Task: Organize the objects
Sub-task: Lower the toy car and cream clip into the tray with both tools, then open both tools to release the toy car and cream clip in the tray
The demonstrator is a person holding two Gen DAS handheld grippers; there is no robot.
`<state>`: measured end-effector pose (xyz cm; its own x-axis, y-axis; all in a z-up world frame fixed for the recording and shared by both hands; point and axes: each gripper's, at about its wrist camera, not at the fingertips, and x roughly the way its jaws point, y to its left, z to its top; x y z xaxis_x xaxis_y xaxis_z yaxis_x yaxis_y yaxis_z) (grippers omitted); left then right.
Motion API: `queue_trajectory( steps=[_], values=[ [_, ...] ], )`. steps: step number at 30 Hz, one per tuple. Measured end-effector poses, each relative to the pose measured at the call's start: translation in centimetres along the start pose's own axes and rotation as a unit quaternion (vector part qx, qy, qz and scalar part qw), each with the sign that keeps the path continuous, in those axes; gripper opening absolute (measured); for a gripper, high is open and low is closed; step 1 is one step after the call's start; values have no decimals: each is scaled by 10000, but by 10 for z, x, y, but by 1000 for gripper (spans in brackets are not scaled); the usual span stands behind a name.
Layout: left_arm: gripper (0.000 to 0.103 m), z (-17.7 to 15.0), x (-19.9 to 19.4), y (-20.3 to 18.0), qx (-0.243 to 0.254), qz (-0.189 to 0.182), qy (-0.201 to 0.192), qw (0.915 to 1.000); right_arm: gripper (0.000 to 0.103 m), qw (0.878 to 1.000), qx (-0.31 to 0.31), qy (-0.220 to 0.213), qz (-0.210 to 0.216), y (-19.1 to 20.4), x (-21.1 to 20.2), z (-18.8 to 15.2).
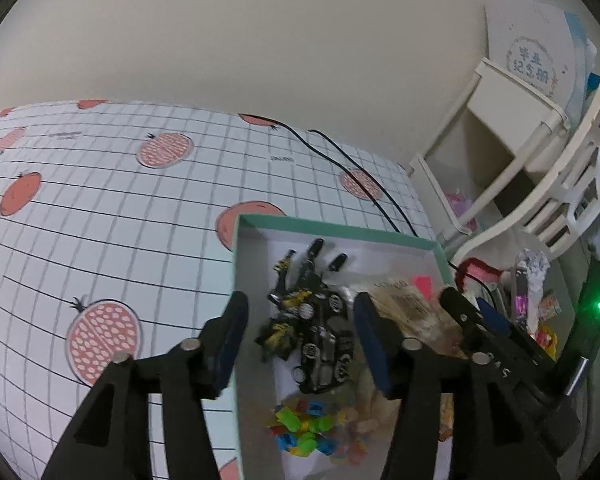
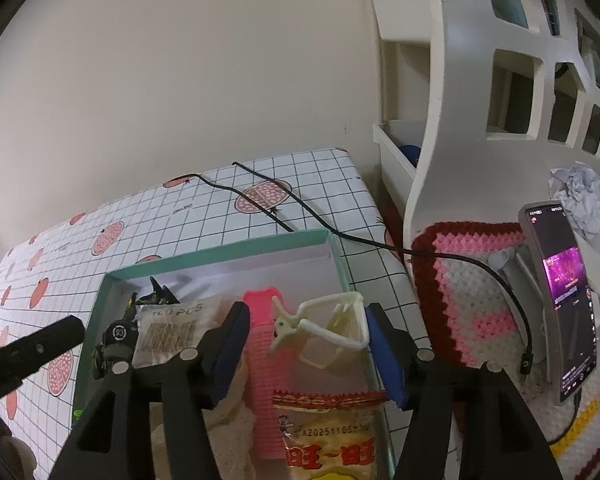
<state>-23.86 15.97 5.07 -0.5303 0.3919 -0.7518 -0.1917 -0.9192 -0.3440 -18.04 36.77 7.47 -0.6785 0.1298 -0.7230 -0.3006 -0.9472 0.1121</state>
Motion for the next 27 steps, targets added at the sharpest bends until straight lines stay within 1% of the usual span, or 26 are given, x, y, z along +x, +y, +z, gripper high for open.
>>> queue_trajectory(
  steps=[2,5,6,7,8,13,15,16,17,18,19,25,26,27],
  values=[
    [63,2,-1,5,-56,37,-45,10000,67,10000,24,9,12,0,1,0],
    [75,2,-3,9,-151,135,-99,9997,69,10000,29,3,44,0,0,0],
    [77,2,-4,11,-154,168,-115,9997,70,10000,21,6,39,0,0,0],
    [77,2,-3,12,-152,209,-120,9996,74,10000,10,8,30,1,0,-1],
    [78,2,-2,13,-144,276,-93,9995,80,10000,3,6,31,1,0,-1],
    [83,0,2,16,-118,430,-97,9990,82,9999,-70,-26,73,5,-1,-1],
    [84,0,2,17,-133,497,-123,9986,82,9999,-87,-11,90,6,0,-2],
    [84,0,3,18,-138,525,-134,9984,84,9999,-91,-1,94,6,0,-2],
    [88,-1,3,20,-149,563,-152,9982,90,9999,-91,7,93,6,1,-3],
    [95,-1,2,21,-157,584,-161,9980,93,9999,-91,11,84,6,1,-3],
    [97,-1,2,23,-171,602,-185,9979,97,9999,-89,0,78,6,1,-3],
    [98,-2,1,26,-181,702,-282,9970,100,10000,-49,-18,70,3,0,-3],
    [102,-2,1,27,-177,747,-308,9966,100,10000,-55,-15,68,3,0,-3],
    [103,-2,0,27,-176,786,-338,9962,101,10000,-63,-10,73,3,0,-3]
  ],
)
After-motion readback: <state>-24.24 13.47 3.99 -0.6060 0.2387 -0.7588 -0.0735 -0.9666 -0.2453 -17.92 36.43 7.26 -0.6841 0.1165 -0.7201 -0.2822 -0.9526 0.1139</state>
